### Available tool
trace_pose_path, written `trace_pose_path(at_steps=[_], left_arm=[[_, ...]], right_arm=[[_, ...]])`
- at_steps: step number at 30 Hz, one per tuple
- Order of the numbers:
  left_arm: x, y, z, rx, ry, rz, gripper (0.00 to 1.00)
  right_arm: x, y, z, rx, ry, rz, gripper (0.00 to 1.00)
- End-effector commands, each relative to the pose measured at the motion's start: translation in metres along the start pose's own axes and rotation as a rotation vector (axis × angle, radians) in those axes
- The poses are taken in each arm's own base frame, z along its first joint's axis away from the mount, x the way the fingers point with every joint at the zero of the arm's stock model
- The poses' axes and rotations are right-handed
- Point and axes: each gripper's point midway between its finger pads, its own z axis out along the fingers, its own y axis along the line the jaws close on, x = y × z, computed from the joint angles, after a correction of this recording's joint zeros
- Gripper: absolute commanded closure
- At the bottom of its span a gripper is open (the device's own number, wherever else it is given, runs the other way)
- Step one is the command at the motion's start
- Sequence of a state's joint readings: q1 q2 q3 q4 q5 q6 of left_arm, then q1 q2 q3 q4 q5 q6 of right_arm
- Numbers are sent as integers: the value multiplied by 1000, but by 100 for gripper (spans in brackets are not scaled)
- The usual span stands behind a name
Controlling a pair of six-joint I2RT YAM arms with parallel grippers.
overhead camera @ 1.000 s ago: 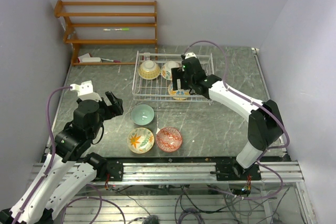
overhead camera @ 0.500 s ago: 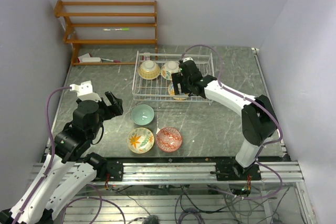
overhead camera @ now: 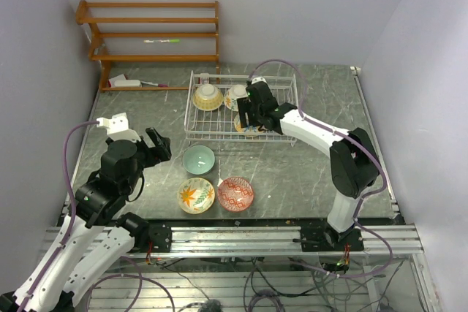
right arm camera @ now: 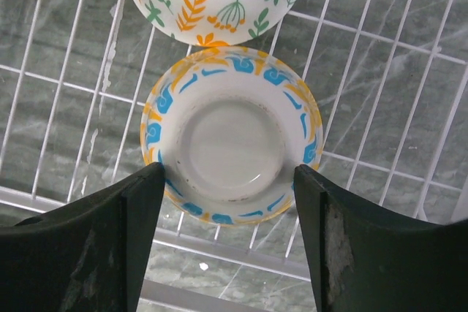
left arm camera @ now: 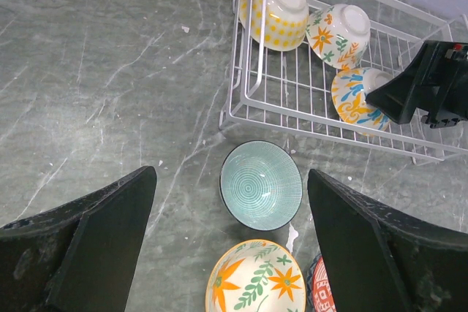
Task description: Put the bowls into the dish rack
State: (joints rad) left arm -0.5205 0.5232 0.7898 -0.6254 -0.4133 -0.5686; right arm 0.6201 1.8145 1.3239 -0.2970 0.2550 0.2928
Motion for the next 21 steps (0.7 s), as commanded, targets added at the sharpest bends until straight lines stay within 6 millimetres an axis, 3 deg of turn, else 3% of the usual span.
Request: trace_pose_path(at_steps=[1,9,16,21], left_arm=[[-8,-5,-3,27,-26,-21,5],[-8,-6,-2,28,-21,-17,5],[-8,-6,-2,28,-22,-17,5],[-7,-7,-1,28,-18,-14,5]], right_arm=[[-16,-3,5,26,-42,7,31],[-20,-12,1,55,-50,25,56],[-43,-42,-16,108,-111,76,57],[-58,-66,-18,136,-154,108,57]])
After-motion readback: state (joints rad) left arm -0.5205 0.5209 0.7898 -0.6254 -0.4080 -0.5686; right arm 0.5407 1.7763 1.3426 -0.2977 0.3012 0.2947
